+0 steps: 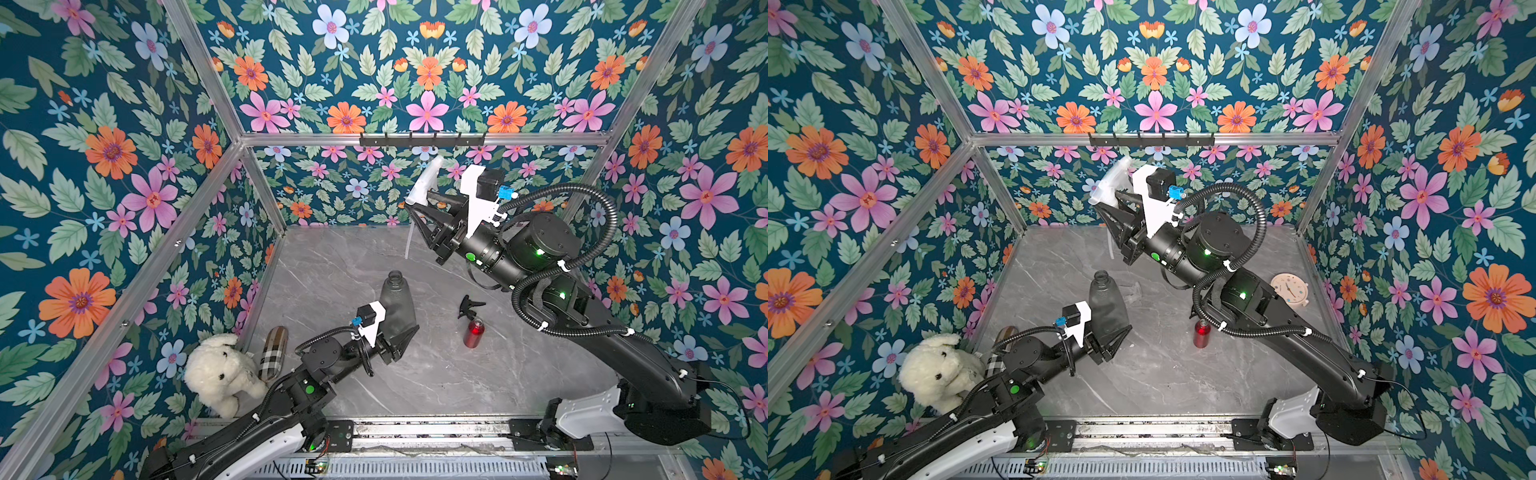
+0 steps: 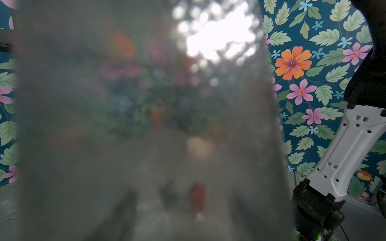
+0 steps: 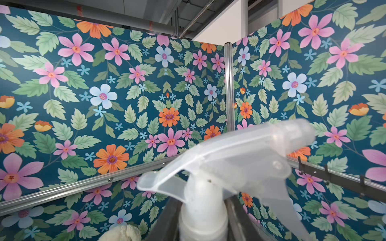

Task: Attach spray nozzles to spray bottles
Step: Insert the spray nozzle into the spray bottle.

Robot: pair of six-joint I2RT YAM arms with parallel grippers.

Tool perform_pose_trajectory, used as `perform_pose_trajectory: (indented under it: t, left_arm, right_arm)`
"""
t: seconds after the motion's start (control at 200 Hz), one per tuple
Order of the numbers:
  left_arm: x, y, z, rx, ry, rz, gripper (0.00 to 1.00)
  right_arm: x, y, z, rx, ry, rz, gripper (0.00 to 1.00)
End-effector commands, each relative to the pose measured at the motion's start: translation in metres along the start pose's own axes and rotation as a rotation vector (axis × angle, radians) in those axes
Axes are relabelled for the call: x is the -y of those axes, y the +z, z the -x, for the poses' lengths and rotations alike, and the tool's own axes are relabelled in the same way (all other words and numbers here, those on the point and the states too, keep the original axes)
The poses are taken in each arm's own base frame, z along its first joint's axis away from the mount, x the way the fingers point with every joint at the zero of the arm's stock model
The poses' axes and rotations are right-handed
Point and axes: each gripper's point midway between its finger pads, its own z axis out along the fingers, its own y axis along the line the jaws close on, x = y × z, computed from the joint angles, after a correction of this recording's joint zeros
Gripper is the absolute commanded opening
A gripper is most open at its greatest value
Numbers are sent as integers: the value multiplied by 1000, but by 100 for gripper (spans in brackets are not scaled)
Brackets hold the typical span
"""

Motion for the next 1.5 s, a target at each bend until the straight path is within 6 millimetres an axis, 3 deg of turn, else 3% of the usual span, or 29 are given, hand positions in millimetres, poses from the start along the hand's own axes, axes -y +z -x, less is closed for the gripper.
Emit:
perform_pose_trajectory:
  t: [0.0,0.335,0.64,0.785,1.165,1.495]
  left_arm:
    - [5,-1,15,54,7,-22,0]
    - [5,-3,19,65,31,-15,0]
    - [4,-1,12,43,104,15,0]
    - [6,-1,13,49,119,17,0]
    - [7,-3,13,60,131,31,0]
    - [6,-6,18,80,136,42,0]
  right_arm:
    - [-16,0,18,44,8,86,28]
    - [-31,-4,-5,-53,124,175,27]
    - [-43,-7,-3,-56,129,216,27]
    - [-39,-6,-10,-69,121,194,26]
    - [-36,-8,1,-46,90,170,25]
    - [-37,-7,-19,-103,127,181,25]
